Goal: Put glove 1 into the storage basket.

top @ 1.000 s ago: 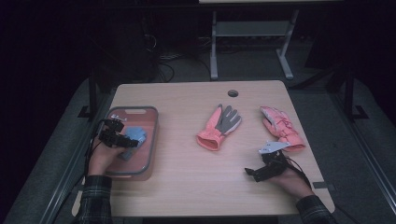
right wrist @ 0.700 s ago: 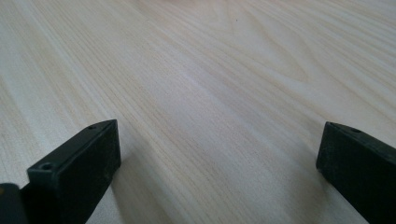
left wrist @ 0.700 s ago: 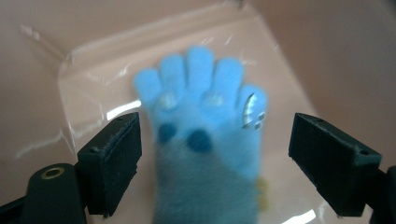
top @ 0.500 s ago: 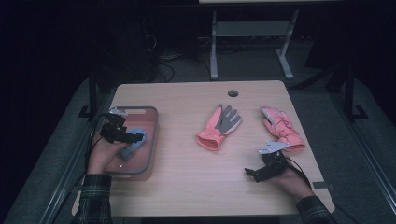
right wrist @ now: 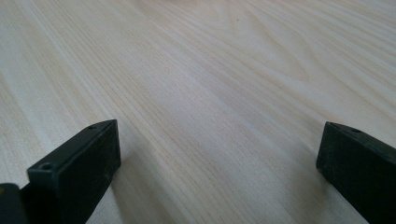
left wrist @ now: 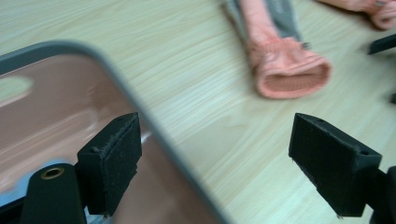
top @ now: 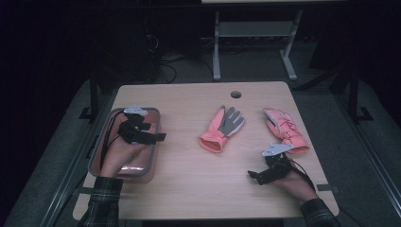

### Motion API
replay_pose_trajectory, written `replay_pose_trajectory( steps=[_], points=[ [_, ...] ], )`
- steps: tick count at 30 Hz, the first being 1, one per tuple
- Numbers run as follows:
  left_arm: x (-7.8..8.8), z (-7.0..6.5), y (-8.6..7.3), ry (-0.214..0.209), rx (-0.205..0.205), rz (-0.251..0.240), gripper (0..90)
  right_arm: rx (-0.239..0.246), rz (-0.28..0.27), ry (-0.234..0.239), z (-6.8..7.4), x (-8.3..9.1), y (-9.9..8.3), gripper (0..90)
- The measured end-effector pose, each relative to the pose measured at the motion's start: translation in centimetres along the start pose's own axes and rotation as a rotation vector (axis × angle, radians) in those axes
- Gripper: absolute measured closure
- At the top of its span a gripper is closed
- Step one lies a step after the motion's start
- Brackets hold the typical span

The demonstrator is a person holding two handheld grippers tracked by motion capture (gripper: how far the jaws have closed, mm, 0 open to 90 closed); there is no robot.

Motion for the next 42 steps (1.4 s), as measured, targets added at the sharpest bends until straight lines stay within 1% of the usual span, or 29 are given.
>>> replay_pose_trajectory(
  steps=[2,6,11,12,17,20,23,26,28,29,30,32,33,34,35,36,37,40,41,42],
  points=[
    [-0.5,-0.9,0.2,-0.016,-0.016,0.003,16.8,-0.002,0.001,0.001,0.0,0.0,0.0,0.0],
    [-1.6,-3.2,0.7,-0.050,-0.050,0.003,16.7,0.000,0.000,0.000,0.0,0.0,0.0,0.0],
    [-3.2,-5.2,1.0,-0.065,-0.095,0.019,16.8,0.001,-0.001,0.000,0.0,0.0,0.0,0.0],
    [-3.5,-5.6,1.0,-0.063,-0.105,0.021,16.8,0.003,-0.001,0.001,0.0,0.0,0.0,0.0],
    [-5.6,-7.6,1.2,-0.080,-0.147,0.043,16.8,0.004,0.000,0.002,0.0,0.0,0.0,0.0],
    [-6.6,-8.3,1.3,-0.091,-0.172,0.060,16.9,0.004,0.000,0.002,0.0,0.0,0.0,0.0],
    [-7.5,-8.6,1.7,-0.093,-0.191,0.073,17.1,0.003,0.000,0.002,0.0,0.0,0.0,0.0],
    [-8.3,-8.7,2.3,-0.098,-0.195,0.067,18.1,0.004,0.000,0.002,0.0,0.0,0.0,0.0],
    [-8.8,-8.7,2.8,-0.109,-0.199,0.054,20.9,0.003,0.000,0.002,0.0,0.0,0.0,0.0],
    [-9.0,-8.7,3.0,-0.114,-0.195,0.055,22.1,0.003,0.000,0.002,0.0,0.0,0.0,0.0],
    [-9.3,-8.7,3.2,-0.122,-0.200,0.060,23.8,0.002,0.001,0.002,0.0,0.0,0.0,0.0],
    [-9.9,-8.7,3.5,-0.129,-0.208,0.060,30.7,0.002,0.001,0.002,0.0,0.0,0.0,0.0],
    [-10.1,-8.7,3.8,-0.140,-0.214,0.062,35.9,0.003,0.000,0.002,0.0,0.0,0.0,0.0],
    [-10.4,-8.7,4.0,-0.142,-0.219,0.058,43.4,0.002,0.001,0.002,0.0,0.0,0.0,0.0],
    [-10.7,-8.7,4.2,-0.137,-0.229,0.064,48.1,0.003,0.000,0.002,0.0,0.0,0.0,0.0],
    [-11.2,-8.7,4.5,-0.141,-0.235,0.073,56.6,0.003,0.000,0.002,0.0,0.0,0.0,0.0],
    [-11.6,-8.7,4.7,-0.145,-0.234,0.077,63.8,0.004,0.000,0.002,0.0,0.0,0.0,0.0],
    [-12.8,-8.6,5.2,-0.145,-0.244,0.094,80.8,0.002,0.001,0.002,0.0,0.0,0.0,0.0],
    [-13.1,-8.6,5.4,-0.150,-0.237,0.093,87.0,0.003,0.000,0.002,0.0,0.0,0.0,0.0],
    [-13.5,-8.6,5.6,-0.151,-0.229,0.088,89.5,0.002,0.000,0.003,0.0,0.0,0.0,0.0]
  ],
)
Point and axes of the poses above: each handheld gripper's, and its own axes: x roughly backward along the jaws, y roughly out of its top, z roughly to its left, the point moved 4 cm from there along -x, roughly forward along the jaws, and after that the axes turned 1 degree about -x, right-handed, at the moved point
